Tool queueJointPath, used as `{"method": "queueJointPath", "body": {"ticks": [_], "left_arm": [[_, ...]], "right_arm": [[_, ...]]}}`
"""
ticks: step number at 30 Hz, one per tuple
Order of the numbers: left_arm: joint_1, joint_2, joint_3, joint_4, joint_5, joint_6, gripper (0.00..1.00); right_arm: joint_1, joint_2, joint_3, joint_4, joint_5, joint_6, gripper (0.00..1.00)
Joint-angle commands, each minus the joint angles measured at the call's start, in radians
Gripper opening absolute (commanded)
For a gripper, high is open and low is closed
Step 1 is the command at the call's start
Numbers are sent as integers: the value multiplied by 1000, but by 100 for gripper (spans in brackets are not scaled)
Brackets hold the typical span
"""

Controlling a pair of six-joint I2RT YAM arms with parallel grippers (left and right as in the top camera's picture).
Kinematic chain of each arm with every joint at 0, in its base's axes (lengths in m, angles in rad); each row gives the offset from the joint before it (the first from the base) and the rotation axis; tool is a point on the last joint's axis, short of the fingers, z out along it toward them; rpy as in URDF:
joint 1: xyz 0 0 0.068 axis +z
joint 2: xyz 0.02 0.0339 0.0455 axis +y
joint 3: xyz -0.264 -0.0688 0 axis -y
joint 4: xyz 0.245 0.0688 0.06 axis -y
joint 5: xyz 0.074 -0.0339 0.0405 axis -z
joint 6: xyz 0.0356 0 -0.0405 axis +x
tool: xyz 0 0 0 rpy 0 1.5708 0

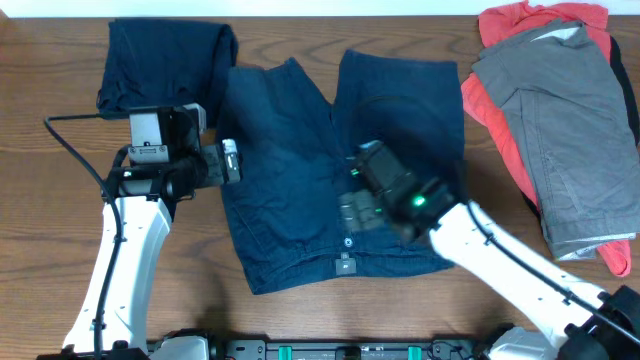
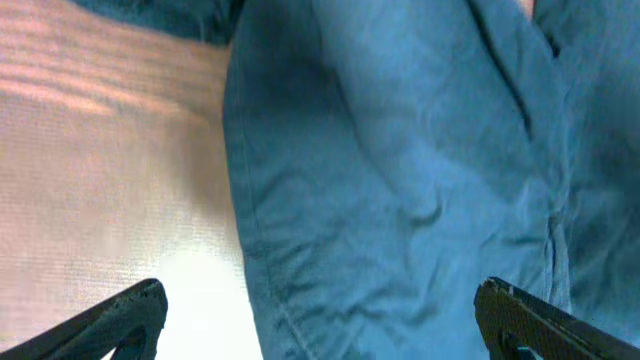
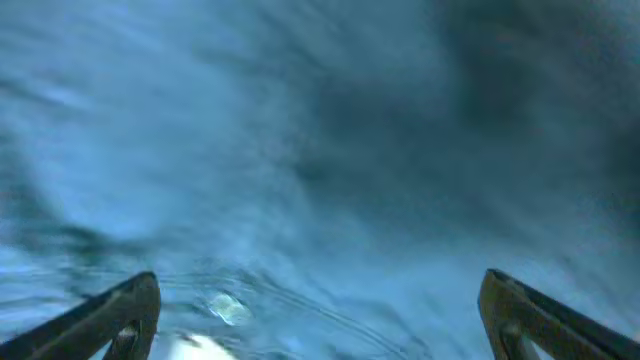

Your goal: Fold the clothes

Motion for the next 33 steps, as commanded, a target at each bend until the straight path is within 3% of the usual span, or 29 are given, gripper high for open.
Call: {"method": "queueJointPath", "body": {"ticks": [1,11,13,15,23,33], "left_arm": [[-2,6,17,-55,0,33,99],[-41,6,-42,-261,2,0,94],[-66,6,-59,-289,9,-10,84],[-103,6,-74,-297,9,-32,82],[-234,6,-101,-300,7,-79,82],[-265,6,-135,-346,-41,-163,82]], "right_arm": [[-72,6,1,-87,-12,136,99],[-108,9,-93,-163,-11,290,99],[-114,9,-142,-161,14,347,99],[-124,9,-183,-142,24,365,99],[-192,9,-237,-99,18,384,99],[-227,9,-327,-30,8,401,97]]}}
